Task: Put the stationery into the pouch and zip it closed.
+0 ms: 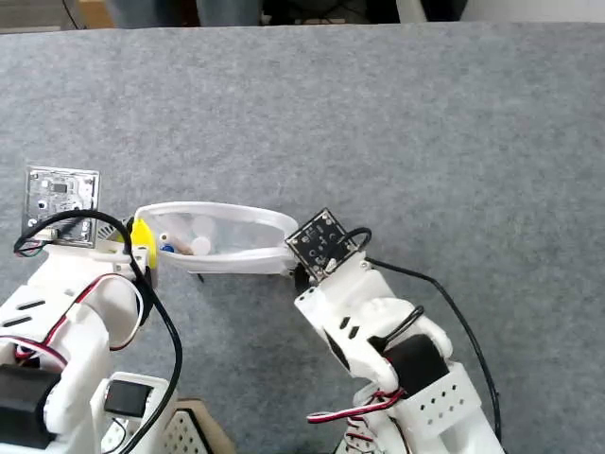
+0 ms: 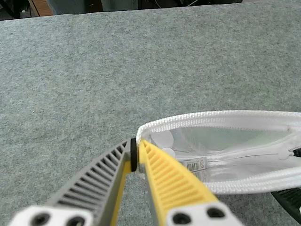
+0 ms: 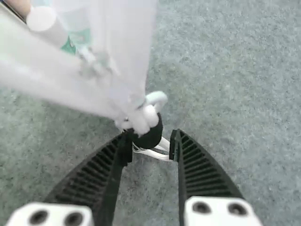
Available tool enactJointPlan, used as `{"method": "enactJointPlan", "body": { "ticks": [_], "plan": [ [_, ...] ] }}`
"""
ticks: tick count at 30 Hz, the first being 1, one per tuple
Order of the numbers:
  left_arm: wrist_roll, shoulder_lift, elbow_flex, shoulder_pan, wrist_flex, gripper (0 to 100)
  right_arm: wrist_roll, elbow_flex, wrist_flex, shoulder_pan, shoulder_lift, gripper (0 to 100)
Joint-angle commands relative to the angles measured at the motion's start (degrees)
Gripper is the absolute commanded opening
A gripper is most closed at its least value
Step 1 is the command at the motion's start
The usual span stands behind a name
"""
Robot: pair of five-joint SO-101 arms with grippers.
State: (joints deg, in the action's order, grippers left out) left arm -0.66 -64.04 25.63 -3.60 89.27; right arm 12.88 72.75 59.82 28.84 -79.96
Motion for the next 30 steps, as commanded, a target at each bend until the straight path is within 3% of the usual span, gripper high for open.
{"method": "enactJointPlan", "body": {
  "ticks": [1, 6, 9, 14, 25, 30],
  "plan": [
    [0.26, 1.58, 5.67, -0.48, 0.53, 3, -0.09, -0.13, -1.32, 0.79, -0.48, 14.2],
    [0.26, 1.58, 5.67, -0.48, 0.53, 3, 2.11, 0.13, -2.99, 0.70, -0.48, 1.5],
    [0.26, 1.58, 5.67, -0.48, 0.53, 3, 6.68, 0.13, -3.08, 0.70, -0.48, 1.5],
    [0.26, 1.58, 5.67, -0.48, 0.53, 3, 7.56, -1.80, -2.11, 0.70, -0.57, 1.1],
    [0.26, 1.58, 5.67, -0.48, 0.44, 3, 7.21, -28.09, 18.46, 1.05, -0.57, 1.1],
    [0.26, 1.58, 5.67, -0.48, 0.44, 3, 7.21, -35.12, 21.63, 1.14, -0.57, 1.1]
  ]
}}
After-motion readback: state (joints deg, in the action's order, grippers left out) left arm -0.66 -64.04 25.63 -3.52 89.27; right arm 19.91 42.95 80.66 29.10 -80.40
